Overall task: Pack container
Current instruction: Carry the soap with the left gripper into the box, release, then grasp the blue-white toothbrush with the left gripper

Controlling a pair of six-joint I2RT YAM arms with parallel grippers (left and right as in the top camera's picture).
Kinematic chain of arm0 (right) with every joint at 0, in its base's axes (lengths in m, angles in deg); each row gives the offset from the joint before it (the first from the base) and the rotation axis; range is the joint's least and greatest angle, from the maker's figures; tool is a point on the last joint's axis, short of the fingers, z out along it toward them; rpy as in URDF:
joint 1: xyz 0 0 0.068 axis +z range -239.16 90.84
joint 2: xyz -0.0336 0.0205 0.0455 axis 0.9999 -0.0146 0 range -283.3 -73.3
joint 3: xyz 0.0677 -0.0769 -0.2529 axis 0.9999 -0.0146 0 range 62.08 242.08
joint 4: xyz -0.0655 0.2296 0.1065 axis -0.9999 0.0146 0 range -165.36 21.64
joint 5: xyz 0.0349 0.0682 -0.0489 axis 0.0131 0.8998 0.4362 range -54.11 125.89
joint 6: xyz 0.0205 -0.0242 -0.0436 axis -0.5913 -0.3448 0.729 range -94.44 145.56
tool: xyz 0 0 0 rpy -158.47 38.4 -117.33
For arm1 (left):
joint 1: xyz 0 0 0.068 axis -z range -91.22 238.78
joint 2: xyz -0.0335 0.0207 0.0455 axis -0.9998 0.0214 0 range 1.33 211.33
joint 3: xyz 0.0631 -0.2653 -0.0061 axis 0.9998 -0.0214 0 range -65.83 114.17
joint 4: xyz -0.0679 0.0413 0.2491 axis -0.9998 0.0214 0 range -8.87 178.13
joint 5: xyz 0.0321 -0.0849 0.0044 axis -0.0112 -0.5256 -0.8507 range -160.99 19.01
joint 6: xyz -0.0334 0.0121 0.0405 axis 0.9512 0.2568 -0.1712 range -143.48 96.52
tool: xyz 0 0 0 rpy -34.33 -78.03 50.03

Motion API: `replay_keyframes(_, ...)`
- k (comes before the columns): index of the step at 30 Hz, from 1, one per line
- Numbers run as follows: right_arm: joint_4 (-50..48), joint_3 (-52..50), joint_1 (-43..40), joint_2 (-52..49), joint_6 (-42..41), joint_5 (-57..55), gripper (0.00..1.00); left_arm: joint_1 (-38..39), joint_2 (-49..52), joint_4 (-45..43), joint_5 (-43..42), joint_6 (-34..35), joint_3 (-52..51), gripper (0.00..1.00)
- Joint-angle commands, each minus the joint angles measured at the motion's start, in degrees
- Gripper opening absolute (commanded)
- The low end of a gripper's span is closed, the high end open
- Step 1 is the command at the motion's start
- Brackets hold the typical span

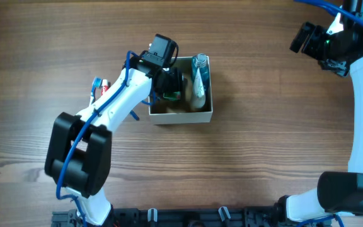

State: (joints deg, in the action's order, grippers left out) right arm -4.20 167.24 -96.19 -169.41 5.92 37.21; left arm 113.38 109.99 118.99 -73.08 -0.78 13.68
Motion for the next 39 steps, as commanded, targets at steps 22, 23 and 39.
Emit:
replay_keyframes(22,0.0,0.9,0.0,0.0,0.1,0.5,1.00,-26.1,-11.4,19.6,14.8,-17.8,0.7,0.81)
replay_keyframes(23,0.0,0.9,0.0,0.0,0.1,0.5,1.00,-27.2,-10.0,19.4,14.8,-19.4,0.7,0.80)
replay_keyframes(39,0.0,0.9,0.0,0.0,0.1,0.5,1.00,-32.3,6.7,11.6,10.4,-32.9,0.7,0.73)
